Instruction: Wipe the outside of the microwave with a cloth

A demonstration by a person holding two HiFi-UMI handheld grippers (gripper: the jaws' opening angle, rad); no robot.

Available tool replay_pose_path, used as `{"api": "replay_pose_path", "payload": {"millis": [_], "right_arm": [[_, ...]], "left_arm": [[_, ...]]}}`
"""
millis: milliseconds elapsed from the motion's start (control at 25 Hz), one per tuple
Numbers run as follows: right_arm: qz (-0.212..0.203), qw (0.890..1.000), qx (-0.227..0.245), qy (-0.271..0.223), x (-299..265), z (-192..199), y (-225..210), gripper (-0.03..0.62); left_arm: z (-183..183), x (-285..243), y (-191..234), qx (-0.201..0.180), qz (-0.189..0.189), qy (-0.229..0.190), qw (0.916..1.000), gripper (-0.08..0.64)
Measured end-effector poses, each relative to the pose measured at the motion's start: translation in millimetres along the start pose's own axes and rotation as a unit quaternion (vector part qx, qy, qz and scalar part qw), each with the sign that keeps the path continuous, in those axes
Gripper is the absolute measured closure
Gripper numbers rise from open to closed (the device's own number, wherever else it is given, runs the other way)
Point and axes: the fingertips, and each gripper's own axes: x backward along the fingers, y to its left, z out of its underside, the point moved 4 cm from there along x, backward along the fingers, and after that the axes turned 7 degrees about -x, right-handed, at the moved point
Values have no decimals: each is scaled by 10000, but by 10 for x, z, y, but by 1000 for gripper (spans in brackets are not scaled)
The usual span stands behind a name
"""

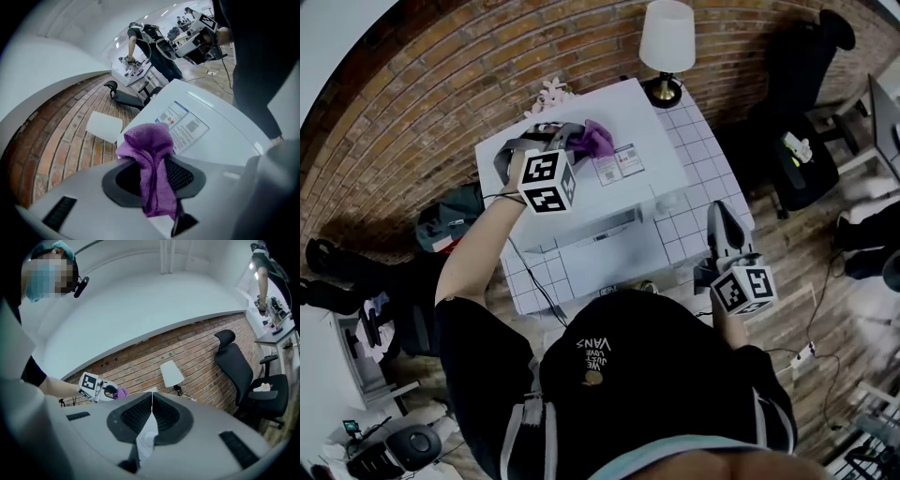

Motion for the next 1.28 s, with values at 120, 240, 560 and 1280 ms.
{"api": "replay_pose_path", "payload": {"millis": [120,240,560,1280], "right_arm": [[133,9999,-5,-48,99,-58,-135,589],[239,9996,12,-120,187,-124,-269,589],[431,9988,20,-227,331,-259,-476,589],[-373,9992,2,158,-143,-90,-66,589]], "left_arm": [[-311,-187,140,-168,23,-196,9997,420],[-571,-345,261,-279,61,-356,9990,420],[-1024,-580,430,-491,113,-600,9969,420],[-202,383,100,101,-368,-91,9992,420]]}}
